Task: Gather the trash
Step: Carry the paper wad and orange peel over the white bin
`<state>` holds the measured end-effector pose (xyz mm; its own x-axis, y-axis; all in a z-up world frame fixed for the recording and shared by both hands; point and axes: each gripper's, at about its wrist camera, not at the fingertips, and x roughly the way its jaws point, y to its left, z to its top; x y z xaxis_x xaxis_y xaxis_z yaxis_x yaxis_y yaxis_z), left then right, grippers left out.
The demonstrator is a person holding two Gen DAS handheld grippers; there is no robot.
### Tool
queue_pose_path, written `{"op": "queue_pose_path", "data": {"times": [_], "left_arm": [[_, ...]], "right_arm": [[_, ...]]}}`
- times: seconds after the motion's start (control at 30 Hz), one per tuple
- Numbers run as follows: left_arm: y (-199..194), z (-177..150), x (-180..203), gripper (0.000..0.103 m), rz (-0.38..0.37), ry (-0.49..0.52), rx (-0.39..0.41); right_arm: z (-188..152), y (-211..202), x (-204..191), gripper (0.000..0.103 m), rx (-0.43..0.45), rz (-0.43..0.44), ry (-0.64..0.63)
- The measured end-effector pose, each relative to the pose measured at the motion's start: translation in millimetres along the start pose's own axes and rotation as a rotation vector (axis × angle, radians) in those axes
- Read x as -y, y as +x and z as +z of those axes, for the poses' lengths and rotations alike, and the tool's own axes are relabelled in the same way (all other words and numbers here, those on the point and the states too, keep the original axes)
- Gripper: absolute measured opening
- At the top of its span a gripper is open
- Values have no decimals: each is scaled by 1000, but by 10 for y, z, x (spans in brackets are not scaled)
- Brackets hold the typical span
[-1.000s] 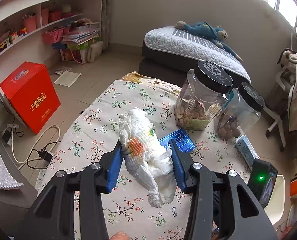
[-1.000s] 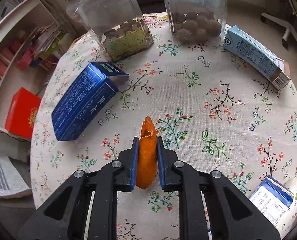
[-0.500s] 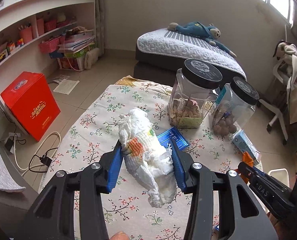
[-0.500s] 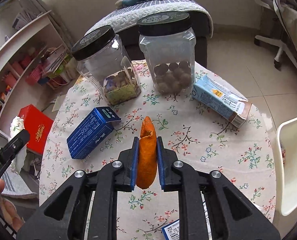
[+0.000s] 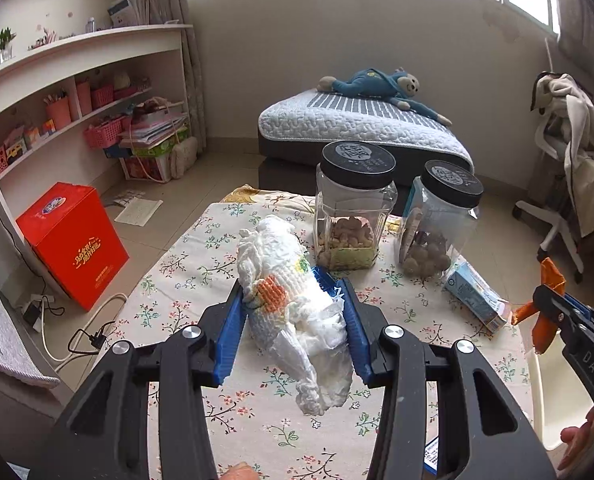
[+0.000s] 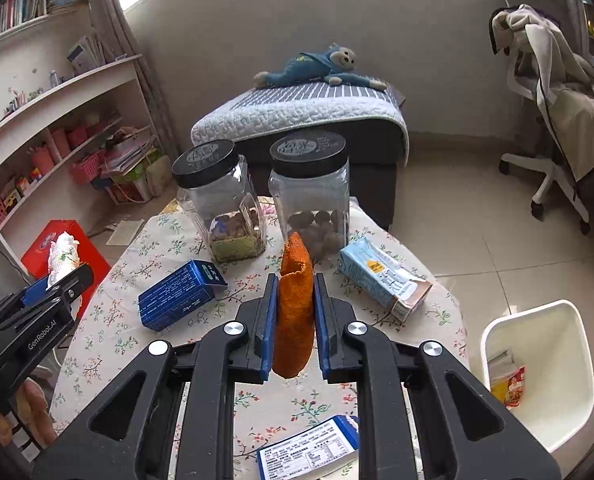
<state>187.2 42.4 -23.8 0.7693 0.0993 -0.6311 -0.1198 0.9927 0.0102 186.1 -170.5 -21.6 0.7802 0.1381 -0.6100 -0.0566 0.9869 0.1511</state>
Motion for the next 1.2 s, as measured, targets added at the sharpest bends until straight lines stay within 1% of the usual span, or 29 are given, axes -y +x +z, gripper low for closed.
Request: {"op": "queue_pose_path", "data": {"times": [0.1, 0.3, 0.43, 0.7, 0.93, 1.07, 1.2], "left_arm": [[-83, -19, 127, 46, 5, 18, 28], [-234, -101, 433, 46, 6, 84, 76], [-323, -142, 612, 46, -17, 106, 91], [-507, -186, 971, 46, -82, 134, 116], [-607, -265, 1358, 46, -149, 161, 105], [-621, -348, 1637, 46, -190, 182, 78], [-661, -432, 1944, 46, -224, 217, 62]], "right_arm": [[-23, -135, 125, 16, 55, -28, -9], [-1, -340, 380, 16, 132, -76, 4], [15, -489, 566, 16, 180, -111, 18], [-14, -766, 1056, 16, 228, -208, 61], [-66, -915, 1527, 16, 235, -310, 109], [-117, -923, 1809, 17, 205, -379, 148], [-176, -907, 2092, 17, 152, -401, 220]]}}
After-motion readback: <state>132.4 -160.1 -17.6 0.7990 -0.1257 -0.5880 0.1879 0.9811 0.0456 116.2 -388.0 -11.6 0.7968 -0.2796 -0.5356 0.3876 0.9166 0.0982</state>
